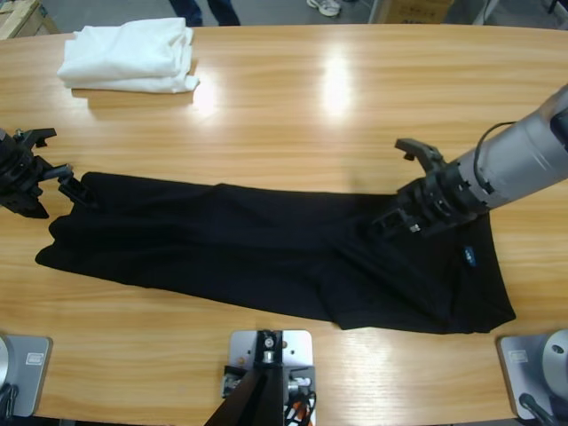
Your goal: Fold clothes
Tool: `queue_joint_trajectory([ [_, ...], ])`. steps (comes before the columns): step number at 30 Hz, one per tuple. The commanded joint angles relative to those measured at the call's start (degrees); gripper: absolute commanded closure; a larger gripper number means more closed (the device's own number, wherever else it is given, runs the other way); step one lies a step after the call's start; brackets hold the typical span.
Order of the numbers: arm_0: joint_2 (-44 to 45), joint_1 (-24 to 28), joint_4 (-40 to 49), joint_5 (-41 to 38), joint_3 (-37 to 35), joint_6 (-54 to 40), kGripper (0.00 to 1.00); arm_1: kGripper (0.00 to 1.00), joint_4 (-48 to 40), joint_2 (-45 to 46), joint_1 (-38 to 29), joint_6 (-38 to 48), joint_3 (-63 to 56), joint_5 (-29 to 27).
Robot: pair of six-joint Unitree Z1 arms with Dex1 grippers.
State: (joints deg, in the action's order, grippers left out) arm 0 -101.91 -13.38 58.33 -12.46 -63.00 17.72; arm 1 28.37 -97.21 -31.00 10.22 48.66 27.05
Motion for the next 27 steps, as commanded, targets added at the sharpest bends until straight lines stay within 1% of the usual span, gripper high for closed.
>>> queue_joint_trajectory([
  [1, 0.85, 0.46, -0.77, -0.74, 2.68, 0.21, 0.082, 0.398, -4.34, -6.52, -0.64, -1.86, -1.99, 1.84],
  [2, 0.83, 0.44, -0.78, -0.69, 2.96, 0.11, 0.082, 0.448, -4.73, -7.01, -0.64, -1.89, -1.99, 2.12],
  [4, 0.83, 0.44, -1.15, -0.63, 3.56, -0.05, 0.082, 0.511, -5.22, -7.38, -0.64, -2.21, -2.1, 2.42],
  [5, 0.83, 0.46, -1.29, -0.63, 3.75, -0.05, 0.082, 0.525, -5.26, -7.34, -0.64, -2.44, -2.12, 2.64],
  [6, 0.82, 0.46, -1.49, -0.63, 3.89, -0.05, 0.082, 0.566, -5.26, -7.31, -0.64, -2.86, -2.13, 3.01],
  [8, 0.82, 0.44, -1.73, -0.63, 4.03, -0.05, 0.082, 0.776, -5.24, -6.82, -0.64, -3.53, -2.19, 3.28],
  [9, 0.83, 0.46, -1.77, -0.63, 4.03, -0.05, 0.082, 0.909, -5.19, -6.15, -0.64, -3.72, -2.26, 3.47],
  [10, 0.82, 0.46, -1.84, -0.63, 4.03, -0.05, 0.082, 0.995, -5.12, -5.44, -0.64, -3.89, -2.33, 3.68],
  [16, 0.66, 0.37, -2.01, -0.63, 4.12, -0.05, 0.078, 1.0, -3.8, -2.05, -0.92, -4.33, -1.99, 2.61],
  [19, 0.78, 0.19, -2.03, -0.63, 4.21, -0.05, 0.078, 1.0, 0.68, 1.16, -3.24, -4.25, 0.01, -0.63],
  [21, 0.75, 0.11, -2.14, -0.63, 4.24, -0.05, 0.078, 1.0, 4.13, 2.1, -5.07, -4.3, 3.42, -2.21],
  [25, 0.62, -0.3, -2.44, -0.7, 4.5, -0.05, 0.076, 1.0, 6.96, -0.86, -7.37, -6.48, 9.87, -3.16],
  [27, 0.66, -0.42, -2.44, -0.72, 4.65, -0.05, 0.045, 1.0, 9.17, -3.65, -8.18, -8.73, 13.63, -3.89],
])
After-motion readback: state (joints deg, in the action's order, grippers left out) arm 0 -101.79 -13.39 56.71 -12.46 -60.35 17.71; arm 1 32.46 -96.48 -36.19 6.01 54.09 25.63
